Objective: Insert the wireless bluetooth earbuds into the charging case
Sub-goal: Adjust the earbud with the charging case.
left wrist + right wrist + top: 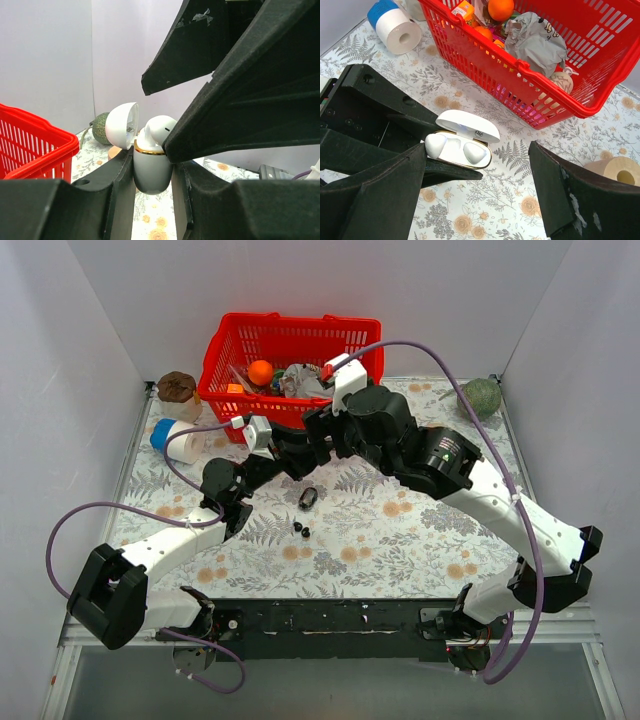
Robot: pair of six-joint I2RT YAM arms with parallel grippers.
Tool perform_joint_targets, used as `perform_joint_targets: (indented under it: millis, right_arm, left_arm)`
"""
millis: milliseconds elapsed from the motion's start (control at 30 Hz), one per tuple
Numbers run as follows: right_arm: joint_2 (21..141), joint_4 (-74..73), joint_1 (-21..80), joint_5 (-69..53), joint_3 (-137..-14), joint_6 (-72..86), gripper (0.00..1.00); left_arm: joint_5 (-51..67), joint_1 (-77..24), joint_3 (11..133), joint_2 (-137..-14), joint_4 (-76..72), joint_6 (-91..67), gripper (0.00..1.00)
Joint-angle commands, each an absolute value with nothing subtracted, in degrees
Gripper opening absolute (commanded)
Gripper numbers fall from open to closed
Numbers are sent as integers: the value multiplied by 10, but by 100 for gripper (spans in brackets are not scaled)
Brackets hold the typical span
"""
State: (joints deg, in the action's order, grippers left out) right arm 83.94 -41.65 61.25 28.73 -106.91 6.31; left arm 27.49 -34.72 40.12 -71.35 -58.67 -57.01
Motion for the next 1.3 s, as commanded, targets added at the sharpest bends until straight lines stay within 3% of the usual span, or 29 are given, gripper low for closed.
perform_joint_targets:
  millis: [0, 467, 667, 767, 867, 900, 1100, 1267]
  right_arm:
    - [809, -399, 608, 332, -1062, 62, 89]
    - [775, -384, 608, 335, -1034, 58, 89]
    - [715, -274, 608, 293, -977, 55, 87]
    - [691, -243, 608, 288, -957, 50, 69]
    - [706, -262, 606, 294, -996, 45, 30]
    - [714, -288, 606, 293, -1010, 43, 4]
    - [788, -385, 578, 229, -1113, 52, 1]
    - [831, -428, 524, 36, -1137, 69, 1]
  left_arm:
    - [266, -348, 401, -684, -604, -567, 0]
    - [265, -349, 400, -677, -599, -565, 0]
    - [281, -348, 389, -668, -602, -569, 0]
    - [318, -348, 378, -656, -608, -573, 0]
    - [358, -347, 359, -638, -615, -580, 0]
    - [368, -348, 350, -633, -621, -582, 0]
    - [462, -338, 323, -598, -664, -651, 0]
    - [526, -331, 332, -590, -681, -706, 0]
